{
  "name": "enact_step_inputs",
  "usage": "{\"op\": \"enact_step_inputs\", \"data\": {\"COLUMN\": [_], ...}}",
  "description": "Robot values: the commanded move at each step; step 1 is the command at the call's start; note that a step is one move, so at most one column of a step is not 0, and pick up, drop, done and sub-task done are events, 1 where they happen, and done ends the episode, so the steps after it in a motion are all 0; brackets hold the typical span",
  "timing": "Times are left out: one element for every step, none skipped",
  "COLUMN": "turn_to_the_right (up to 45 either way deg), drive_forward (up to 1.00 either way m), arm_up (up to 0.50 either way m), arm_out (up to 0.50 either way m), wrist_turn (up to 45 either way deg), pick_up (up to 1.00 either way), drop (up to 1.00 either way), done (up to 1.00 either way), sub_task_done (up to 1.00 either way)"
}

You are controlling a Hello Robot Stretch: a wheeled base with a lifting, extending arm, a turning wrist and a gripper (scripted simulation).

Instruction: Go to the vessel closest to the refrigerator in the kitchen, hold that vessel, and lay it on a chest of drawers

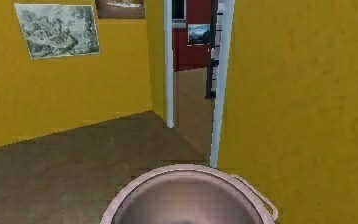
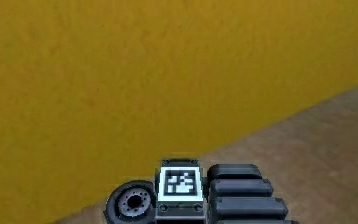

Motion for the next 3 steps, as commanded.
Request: {"op": "enact_step_inputs", "data": {"turn_to_the_right": [0.0, 0.0, -30.0], "drive_forward": [1.0, 0.65, 0.0], "arm_up": [0.0, 0.0, 0.0], "arm_out": [0.0, 0.0, 0.0], "wrist_turn": [0.0, 0.0, 0.0], "pick_up": [0.0, 0.0, 0.0], "drop": [0.0, 0.0, 0.0], "done": [0.0, 0.0, 0.0], "sub_task_done": [0.0, 0.0, 0.0]}}
